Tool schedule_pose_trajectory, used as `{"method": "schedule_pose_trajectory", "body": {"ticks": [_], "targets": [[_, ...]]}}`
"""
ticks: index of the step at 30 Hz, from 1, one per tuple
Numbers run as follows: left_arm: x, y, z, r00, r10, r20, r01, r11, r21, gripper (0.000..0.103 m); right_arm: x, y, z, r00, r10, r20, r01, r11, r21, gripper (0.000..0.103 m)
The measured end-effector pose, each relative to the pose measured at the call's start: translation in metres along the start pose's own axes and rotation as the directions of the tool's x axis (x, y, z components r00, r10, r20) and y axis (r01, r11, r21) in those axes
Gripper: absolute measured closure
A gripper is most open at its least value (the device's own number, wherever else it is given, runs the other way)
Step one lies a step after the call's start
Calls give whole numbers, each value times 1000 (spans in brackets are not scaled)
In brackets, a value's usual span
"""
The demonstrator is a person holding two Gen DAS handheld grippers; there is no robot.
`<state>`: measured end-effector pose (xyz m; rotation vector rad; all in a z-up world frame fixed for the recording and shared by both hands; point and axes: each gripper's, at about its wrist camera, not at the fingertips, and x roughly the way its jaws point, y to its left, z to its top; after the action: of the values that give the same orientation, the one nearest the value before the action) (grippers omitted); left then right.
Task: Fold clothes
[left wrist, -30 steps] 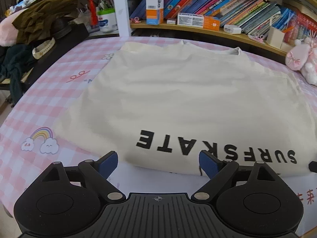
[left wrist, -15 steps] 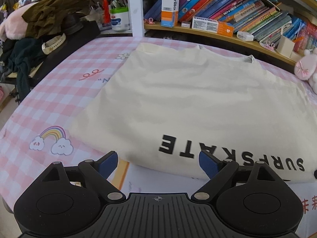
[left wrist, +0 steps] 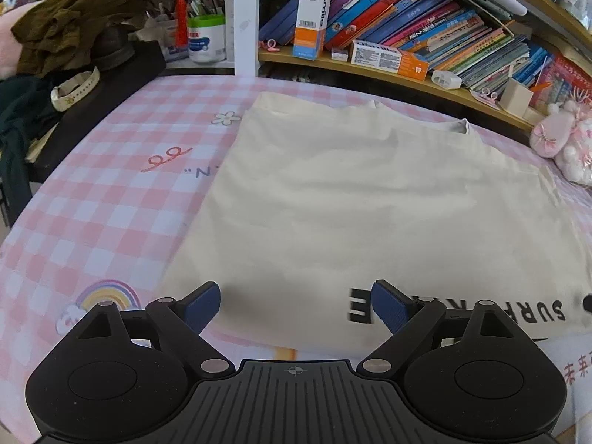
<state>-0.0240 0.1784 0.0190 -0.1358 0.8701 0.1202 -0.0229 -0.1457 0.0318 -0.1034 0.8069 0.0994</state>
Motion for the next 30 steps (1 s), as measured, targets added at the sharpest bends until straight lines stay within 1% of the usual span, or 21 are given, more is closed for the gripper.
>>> {"method": "schedule_pose_trajectory", "body": {"ticks": [2, 4, 5, 13, 21, 28, 30], "targets": [[2, 9, 3, 1000, -19, -4, 19, 1000, 4, 12, -5, 14, 2, 1000, -2, 26, 2, 1000, -8, 43], [4, 18, 4, 999, -34, -11, 34, 999, 4, 12, -7, 28, 3, 999, -5, 32, 6, 1000, -25, 39], [5, 22, 4, 999, -40, -13, 40, 999, 6, 12, -8, 36, 3, 999, -8, 32, 9, 999, -34, 39], [8, 42, 5, 995, -94, -26, 96, 993, 73, 12, -8, 73, 4, 999, -38, 16, 38, 999, -27, 34], [8, 60, 4, 993, -116, -30, 119, 986, 115, 12, -8, 105, -2, 999, -51, -4, 51, 998, -36, 33], [10, 84, 7, 994, -107, -28, 109, 991, 79, 12, -16, 123, -5, 998, -69, 0, 69, 997, -46, 32], [10, 91, 8, 993, -115, -29, 117, 991, 64, 13, -18, 125, -6, 997, -76, 4, 76, 996, -42, 32]]}}
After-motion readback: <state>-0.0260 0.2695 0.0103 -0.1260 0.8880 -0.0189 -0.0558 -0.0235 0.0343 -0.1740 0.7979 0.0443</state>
